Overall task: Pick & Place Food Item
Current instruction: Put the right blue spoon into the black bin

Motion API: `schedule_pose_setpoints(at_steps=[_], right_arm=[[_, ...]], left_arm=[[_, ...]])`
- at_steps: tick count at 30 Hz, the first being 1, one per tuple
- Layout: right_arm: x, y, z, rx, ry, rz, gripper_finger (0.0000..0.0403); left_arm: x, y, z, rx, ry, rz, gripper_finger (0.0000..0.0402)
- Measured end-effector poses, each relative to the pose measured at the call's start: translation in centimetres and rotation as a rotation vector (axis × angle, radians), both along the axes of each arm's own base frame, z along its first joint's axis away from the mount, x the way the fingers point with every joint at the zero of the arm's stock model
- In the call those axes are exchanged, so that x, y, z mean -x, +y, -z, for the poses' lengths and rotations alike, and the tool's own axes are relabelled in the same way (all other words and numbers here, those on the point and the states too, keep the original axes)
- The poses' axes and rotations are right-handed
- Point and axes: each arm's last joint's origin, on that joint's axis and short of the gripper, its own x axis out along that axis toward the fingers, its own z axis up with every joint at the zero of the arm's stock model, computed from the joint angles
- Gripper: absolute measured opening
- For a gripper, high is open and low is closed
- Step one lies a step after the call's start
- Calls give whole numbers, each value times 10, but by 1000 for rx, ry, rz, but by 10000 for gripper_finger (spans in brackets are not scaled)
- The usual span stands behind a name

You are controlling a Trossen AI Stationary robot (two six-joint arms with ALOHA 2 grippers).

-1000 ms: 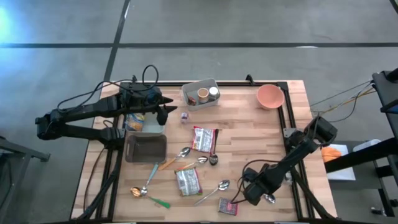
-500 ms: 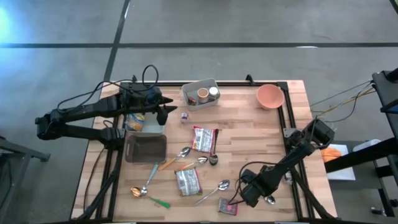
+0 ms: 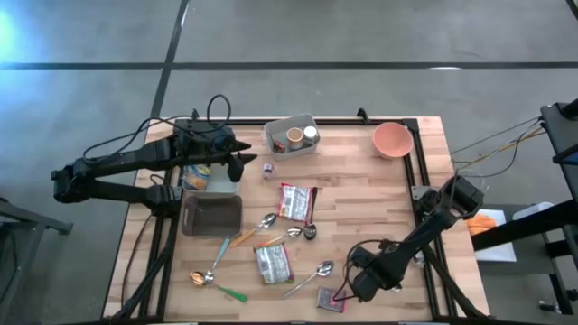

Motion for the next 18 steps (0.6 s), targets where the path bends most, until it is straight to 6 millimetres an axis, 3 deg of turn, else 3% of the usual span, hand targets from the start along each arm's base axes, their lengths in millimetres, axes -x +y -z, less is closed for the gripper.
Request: schedule_pose_setpoints(at_steps=[7,18], right_arm=[[-3,-7,-25,140,58,-44,34],[-48,-23,-59,175,-109,-231,34]], left_arm=[[0,0,1,4,11,0,219],[0,0,1,4,11,0,219]])
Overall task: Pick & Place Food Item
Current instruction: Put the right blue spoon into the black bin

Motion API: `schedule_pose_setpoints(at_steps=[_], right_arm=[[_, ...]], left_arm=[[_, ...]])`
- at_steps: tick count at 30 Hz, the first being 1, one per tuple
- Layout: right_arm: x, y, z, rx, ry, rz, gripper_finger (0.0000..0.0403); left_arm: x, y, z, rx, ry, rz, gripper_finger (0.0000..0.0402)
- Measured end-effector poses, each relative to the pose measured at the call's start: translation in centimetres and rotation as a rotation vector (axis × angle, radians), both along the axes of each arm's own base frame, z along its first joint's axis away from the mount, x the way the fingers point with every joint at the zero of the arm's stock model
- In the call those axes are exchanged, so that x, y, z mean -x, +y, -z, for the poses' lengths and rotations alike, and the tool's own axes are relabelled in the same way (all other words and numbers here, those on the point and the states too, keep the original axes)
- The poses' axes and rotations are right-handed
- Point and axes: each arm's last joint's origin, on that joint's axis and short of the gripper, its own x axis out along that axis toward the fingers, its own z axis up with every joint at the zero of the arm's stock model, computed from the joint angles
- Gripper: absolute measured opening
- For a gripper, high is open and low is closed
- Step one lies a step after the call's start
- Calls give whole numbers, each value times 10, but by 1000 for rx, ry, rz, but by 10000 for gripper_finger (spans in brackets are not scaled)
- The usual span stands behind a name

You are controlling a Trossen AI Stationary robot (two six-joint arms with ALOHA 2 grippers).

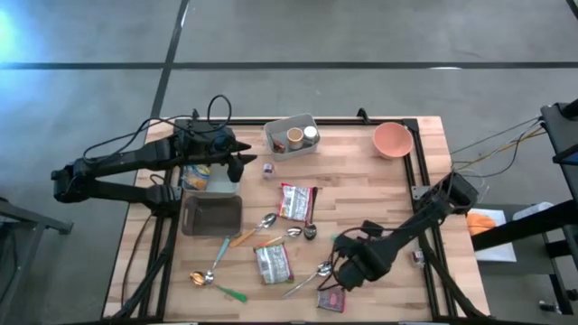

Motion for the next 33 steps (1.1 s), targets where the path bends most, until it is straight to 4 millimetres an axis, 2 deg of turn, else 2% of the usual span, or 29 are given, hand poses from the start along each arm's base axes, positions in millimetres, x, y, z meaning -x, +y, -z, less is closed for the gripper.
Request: schedule_pose_setpoints(at_steps=[6,17,21,27,33], right_arm=[[-26,-18,-20,32,-68,-101,34],[-60,-54,-54,163,-157,-257,34],[-71,-65,-67,208,-204,-295,34],[-83,-79,-85,258,-243,-343,34],[-92,-96,-98,281,-256,-363,34]], left_arm=[[0,0,0,0,0,0,219],[-2,1,-4,63,-68,-41,219],[-3,-1,-3,107,-73,11,219],[-12,-4,-7,336,-129,131,219],[-24,-5,-5,522,-104,229,219]])
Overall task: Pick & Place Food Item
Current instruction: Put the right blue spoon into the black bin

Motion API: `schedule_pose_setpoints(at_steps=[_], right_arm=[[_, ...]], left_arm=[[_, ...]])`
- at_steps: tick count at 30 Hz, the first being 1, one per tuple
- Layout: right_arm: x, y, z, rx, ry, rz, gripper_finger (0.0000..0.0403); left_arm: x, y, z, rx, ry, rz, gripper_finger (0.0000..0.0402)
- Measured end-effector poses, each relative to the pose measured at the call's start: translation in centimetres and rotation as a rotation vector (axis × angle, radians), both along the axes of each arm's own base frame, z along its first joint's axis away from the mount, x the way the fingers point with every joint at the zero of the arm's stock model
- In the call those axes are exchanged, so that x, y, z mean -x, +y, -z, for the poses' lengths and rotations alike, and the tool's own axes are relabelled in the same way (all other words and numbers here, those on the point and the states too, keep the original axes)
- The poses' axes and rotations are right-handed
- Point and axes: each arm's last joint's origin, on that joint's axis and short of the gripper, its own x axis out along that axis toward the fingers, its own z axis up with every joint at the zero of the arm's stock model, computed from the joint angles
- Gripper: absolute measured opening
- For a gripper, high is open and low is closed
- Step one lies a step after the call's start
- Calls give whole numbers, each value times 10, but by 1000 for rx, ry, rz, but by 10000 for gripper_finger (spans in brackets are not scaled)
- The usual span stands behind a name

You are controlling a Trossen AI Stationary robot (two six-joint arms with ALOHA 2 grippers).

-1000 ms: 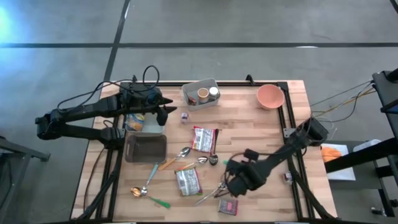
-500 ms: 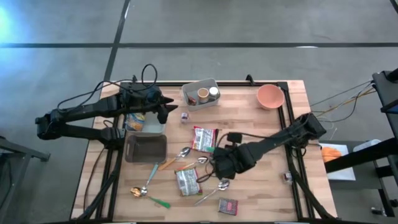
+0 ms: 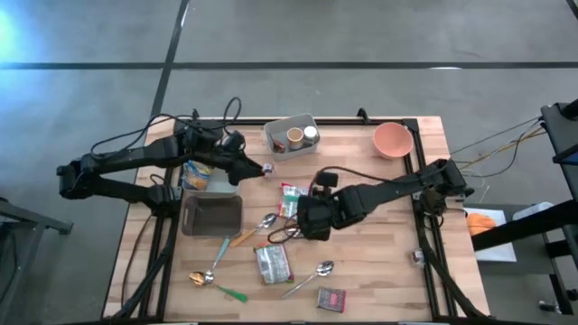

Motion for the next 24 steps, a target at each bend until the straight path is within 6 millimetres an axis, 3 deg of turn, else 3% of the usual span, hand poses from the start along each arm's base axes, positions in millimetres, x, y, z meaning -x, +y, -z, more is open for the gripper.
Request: schedule_pose_setpoints(at_steps=[7,17,24], right_arm=[[-10,-19,-8,-116,27,-120,34],[-18,-46,-15,-216,43,-245,34],[-19,-55,-13,-196,71,-314,34]], left_arm=[[-11,0,1,-12,50,185,219],[-40,7,-8,-29,307,348,219],[-62,11,-5,45,304,460,219]])
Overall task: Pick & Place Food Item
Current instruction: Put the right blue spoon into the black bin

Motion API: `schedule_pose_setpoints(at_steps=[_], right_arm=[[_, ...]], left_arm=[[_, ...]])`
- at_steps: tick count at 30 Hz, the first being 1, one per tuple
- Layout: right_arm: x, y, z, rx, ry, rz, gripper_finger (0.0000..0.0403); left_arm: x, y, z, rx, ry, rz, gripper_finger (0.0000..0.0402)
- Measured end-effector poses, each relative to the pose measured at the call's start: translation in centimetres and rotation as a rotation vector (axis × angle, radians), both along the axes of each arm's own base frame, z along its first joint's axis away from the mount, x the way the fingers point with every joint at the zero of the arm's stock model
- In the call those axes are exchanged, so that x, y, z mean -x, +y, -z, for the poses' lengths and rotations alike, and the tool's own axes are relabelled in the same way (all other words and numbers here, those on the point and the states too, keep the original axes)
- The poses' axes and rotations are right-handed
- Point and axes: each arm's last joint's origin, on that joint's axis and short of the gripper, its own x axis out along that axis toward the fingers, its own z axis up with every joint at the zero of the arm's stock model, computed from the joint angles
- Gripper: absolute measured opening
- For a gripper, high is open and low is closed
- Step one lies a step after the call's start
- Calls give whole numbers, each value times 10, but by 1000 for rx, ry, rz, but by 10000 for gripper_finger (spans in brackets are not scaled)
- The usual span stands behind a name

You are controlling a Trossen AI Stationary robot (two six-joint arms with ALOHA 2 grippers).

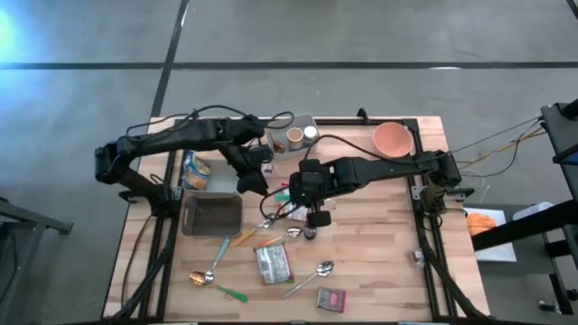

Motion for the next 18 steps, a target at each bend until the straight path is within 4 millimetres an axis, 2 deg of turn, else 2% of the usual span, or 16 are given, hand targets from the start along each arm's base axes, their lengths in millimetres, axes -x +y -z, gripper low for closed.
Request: schedule_pose_setpoints(at_steps=[8,14,18], right_arm=[[-3,0,-1,66,-14,-120,34],[-4,0,-2,111,-17,-206,34],[-7,0,-3,147,-37,-274,34]], left_arm=[[-13,1,1,54,-27,17,219],[-14,1,4,92,-18,-10,219],[-17,-3,5,136,-27,33,219]])
